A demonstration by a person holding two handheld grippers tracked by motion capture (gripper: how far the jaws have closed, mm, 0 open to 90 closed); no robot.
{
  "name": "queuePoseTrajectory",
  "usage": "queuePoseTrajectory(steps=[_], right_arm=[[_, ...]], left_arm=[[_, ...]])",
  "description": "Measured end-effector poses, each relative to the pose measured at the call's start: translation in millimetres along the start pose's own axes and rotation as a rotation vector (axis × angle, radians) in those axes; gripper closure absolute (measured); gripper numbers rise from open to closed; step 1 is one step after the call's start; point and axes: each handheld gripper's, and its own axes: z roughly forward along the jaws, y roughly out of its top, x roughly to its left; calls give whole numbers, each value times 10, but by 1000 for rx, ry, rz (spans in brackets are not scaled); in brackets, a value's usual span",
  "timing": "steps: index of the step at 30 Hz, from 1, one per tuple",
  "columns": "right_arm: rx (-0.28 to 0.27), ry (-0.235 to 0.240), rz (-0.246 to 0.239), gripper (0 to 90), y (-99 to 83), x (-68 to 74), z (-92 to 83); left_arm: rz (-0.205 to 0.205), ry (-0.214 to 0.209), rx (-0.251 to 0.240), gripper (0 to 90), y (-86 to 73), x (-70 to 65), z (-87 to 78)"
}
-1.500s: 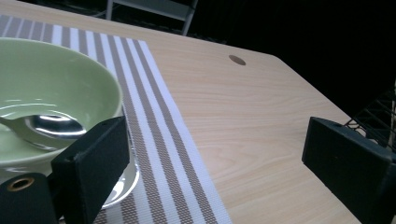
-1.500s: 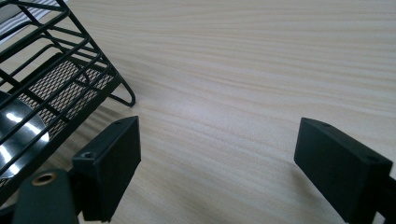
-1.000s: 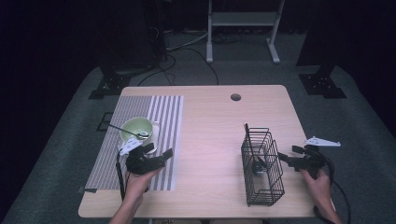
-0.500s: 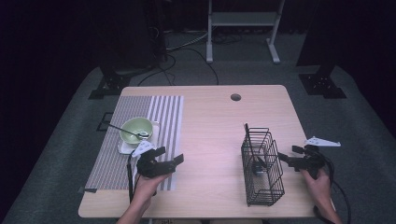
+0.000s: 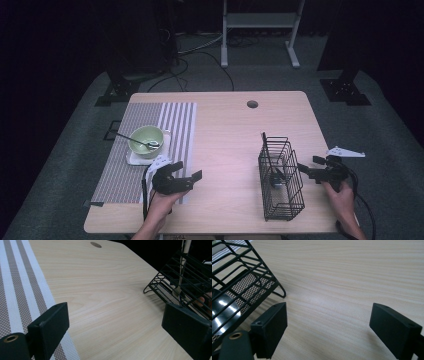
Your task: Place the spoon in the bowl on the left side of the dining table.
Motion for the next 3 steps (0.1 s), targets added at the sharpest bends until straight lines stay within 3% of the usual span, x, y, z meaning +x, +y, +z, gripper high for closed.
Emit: queuePoseTrajectory(steps=[3], right_arm=[[-2,0,1,136,-1,-3,-2]], left_arm=[[1,-8,1,66,-4,-17,15]])
